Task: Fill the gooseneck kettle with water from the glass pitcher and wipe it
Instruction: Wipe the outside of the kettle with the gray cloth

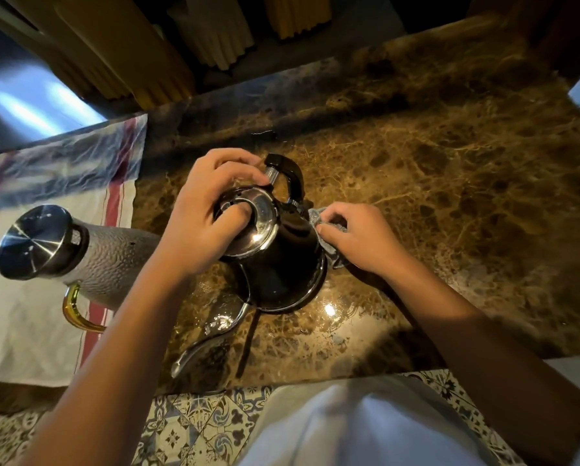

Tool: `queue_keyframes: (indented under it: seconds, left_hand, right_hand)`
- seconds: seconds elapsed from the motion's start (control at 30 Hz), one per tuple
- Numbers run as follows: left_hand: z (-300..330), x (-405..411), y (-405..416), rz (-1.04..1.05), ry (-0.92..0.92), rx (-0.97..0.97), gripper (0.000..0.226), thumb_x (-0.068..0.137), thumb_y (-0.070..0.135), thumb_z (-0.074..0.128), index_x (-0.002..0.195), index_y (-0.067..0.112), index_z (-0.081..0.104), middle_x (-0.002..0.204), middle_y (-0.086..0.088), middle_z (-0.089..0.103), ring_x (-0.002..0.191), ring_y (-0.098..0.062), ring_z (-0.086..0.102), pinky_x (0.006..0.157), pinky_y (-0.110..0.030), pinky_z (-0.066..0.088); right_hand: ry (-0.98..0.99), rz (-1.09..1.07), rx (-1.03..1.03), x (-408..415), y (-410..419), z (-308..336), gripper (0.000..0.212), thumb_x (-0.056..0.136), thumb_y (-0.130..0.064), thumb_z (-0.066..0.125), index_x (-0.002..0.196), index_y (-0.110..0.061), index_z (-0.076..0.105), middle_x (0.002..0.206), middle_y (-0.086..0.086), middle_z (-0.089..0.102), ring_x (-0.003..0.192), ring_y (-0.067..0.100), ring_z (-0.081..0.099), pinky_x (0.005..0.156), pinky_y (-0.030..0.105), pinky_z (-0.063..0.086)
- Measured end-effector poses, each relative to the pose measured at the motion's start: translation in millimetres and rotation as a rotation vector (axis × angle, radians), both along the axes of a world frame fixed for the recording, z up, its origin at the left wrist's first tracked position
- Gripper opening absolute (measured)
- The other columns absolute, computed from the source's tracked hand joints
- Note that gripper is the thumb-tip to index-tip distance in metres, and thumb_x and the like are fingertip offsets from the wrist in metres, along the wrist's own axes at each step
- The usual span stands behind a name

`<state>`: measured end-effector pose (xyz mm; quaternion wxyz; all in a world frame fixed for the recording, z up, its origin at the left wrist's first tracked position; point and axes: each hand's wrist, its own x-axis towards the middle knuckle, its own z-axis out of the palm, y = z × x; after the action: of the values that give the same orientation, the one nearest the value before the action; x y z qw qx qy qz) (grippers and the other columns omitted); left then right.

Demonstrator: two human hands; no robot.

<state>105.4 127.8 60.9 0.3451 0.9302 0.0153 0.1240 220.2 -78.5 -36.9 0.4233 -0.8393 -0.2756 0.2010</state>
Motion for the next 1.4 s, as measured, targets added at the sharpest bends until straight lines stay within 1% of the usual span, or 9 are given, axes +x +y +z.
queue_keyframes:
  seconds: [0.13, 0.2, 0.33, 0.5, 0.67, 0.9, 1.03, 1.2, 1.4]
  left_hand:
    - [4, -9, -10, 0.141, -0.040, 0.139, 0.037, 0.097, 0.033, 0.047, 0.120, 0.019, 0.073, 0.119, 0.007, 0.066, 0.120, -0.018, 0.053, 0.099, -0.039, 0.043]
    - [12, -15, -18, 0.186, 0.061, 0.165, 0.038, 0.101, 0.038, 0.047, 0.130, 0.026, 0.068, 0.120, 0.016, 0.064, 0.120, -0.010, 0.050, 0.096, -0.032, 0.041]
    - [17, -25, -28, 0.237, 0.254, -0.038, 0.055, 0.096, 0.062, 0.055, 0.143, 0.035, 0.053, 0.130, 0.019, 0.060, 0.117, -0.002, 0.057, 0.095, -0.026, 0.047]
    - [8, -21, -34, 0.297, 0.160, -0.023, 0.051, 0.094, 0.063, 0.049, 0.134, 0.033, 0.055, 0.120, 0.017, 0.061, 0.112, -0.012, 0.060, 0.092, -0.039, 0.052]
    - [6, -17, -25, 0.239, 0.120, -0.026, 0.033, 0.099, 0.045, 0.055, 0.130, 0.034, 0.057, 0.121, 0.013, 0.062, 0.114, -0.014, 0.060, 0.096, -0.043, 0.051]
    - [8, -18, -21, 0.233, 0.200, -0.018, 0.053, 0.095, 0.061, 0.050, 0.140, 0.033, 0.048, 0.131, 0.014, 0.054, 0.125, -0.014, 0.054, 0.106, -0.045, 0.048]
    - [8, -18, -23, 0.236, 0.184, -0.019, 0.053, 0.095, 0.059, 0.050, 0.141, 0.032, 0.048, 0.134, 0.013, 0.054, 0.127, -0.014, 0.053, 0.107, -0.047, 0.047]
    - [5, -17, -23, 0.247, 0.145, -0.016, 0.045, 0.099, 0.052, 0.051, 0.138, 0.030, 0.050, 0.133, 0.011, 0.056, 0.126, -0.016, 0.055, 0.106, -0.051, 0.048]
    - [1, -17, -23, 0.257, 0.123, -0.013, 0.043, 0.099, 0.049, 0.052, 0.136, 0.027, 0.053, 0.131, 0.008, 0.060, 0.122, -0.016, 0.057, 0.102, -0.050, 0.050]
  right_hand:
    - [0.012, -0.027, -0.009, -9, -13, 0, 0.008, 0.092, -0.024, 0.074, 0.094, -0.016, 0.076, 0.089, -0.005, 0.074, 0.077, 0.016, 0.068, 0.073, 0.036, 0.054]
    - [0.037, -0.040, -0.011, -17, -19, 0, 0.011, 0.092, -0.027, 0.074, 0.100, -0.020, 0.077, 0.095, -0.006, 0.076, 0.083, 0.017, 0.071, 0.078, 0.036, 0.056]
    - [0.112, -0.044, -0.002, -32, -23, 10, 0.037, 0.098, -0.025, 0.068, 0.135, -0.018, 0.069, 0.134, -0.004, 0.070, 0.121, 0.006, 0.061, 0.092, 0.010, 0.037]
    - [0.447, -0.045, 0.169, -46, -12, 12, 0.054, 0.105, -0.041, 0.054, 0.156, -0.024, 0.046, 0.159, -0.010, 0.047, 0.142, -0.001, 0.040, 0.117, 0.022, 0.035]
    - [0.576, -0.021, 0.350, -54, -8, 29, 0.077, 0.093, -0.069, 0.051, 0.158, -0.029, 0.039, 0.163, -0.017, 0.037, 0.148, -0.006, 0.032, 0.125, 0.026, 0.026]
    - [0.439, 0.101, 0.320, -76, -15, 49, 0.077, 0.091, -0.069, 0.046, 0.160, -0.039, 0.029, 0.151, -0.041, 0.022, 0.135, -0.034, 0.016, 0.113, -0.001, 0.014]
    - [0.374, 0.120, 0.312, -78, -9, 53, 0.075, 0.096, -0.071, 0.039, 0.161, -0.039, 0.023, 0.148, -0.047, 0.017, 0.136, -0.035, 0.011, 0.112, -0.003, 0.010]
    - [0.300, 0.130, 0.328, -60, 15, 40, 0.072, 0.104, -0.064, 0.036, 0.165, -0.029, 0.022, 0.171, -0.014, 0.024, 0.156, -0.003, 0.019, 0.129, 0.040, 0.023]
    - [0.251, 0.095, 0.214, -46, 15, 15, 0.081, 0.098, -0.077, 0.028, 0.164, -0.030, 0.022, 0.170, -0.011, 0.028, 0.156, 0.003, 0.022, 0.127, 0.043, 0.027]
